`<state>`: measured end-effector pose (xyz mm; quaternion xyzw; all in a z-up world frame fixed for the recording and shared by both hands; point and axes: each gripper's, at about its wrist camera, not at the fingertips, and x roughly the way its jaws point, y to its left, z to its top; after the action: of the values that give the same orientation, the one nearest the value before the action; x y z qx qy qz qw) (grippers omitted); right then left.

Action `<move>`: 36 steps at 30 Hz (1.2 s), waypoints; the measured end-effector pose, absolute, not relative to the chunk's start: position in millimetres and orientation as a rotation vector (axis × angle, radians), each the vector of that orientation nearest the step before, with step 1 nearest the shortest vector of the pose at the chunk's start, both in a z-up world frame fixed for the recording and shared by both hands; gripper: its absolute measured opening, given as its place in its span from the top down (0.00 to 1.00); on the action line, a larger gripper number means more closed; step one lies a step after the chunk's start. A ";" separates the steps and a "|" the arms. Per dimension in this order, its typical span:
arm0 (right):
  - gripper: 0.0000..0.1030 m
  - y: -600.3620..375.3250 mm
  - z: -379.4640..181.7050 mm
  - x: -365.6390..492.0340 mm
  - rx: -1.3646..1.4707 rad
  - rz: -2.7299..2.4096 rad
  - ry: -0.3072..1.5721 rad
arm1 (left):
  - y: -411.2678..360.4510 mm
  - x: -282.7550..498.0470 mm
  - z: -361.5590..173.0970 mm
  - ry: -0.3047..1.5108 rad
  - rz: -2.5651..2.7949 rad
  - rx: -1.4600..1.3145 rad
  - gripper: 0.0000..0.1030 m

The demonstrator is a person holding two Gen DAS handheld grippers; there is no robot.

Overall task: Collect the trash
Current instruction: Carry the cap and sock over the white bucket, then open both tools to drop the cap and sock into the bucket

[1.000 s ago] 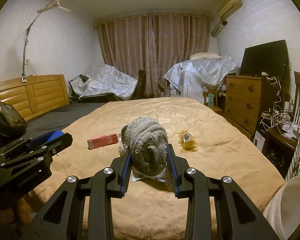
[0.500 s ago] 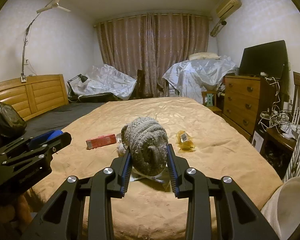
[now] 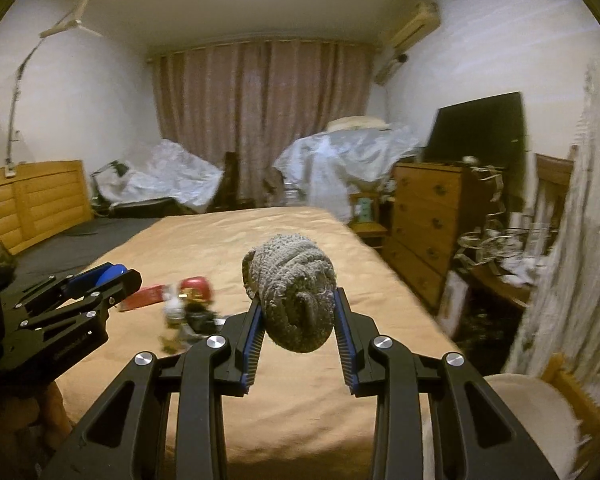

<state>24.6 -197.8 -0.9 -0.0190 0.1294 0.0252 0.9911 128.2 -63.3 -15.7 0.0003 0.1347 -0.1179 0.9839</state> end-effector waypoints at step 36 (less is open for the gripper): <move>0.67 -537.2 -86.5 11.5 0.199 -0.252 0.830 | -347.0 169.1 -91.3 0.696 -0.783 0.194 0.63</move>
<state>11.5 -537.2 -86.5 0.0962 0.4016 -0.1220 0.9025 169.1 -347.0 -91.3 0.0925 0.3317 -0.3732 0.8615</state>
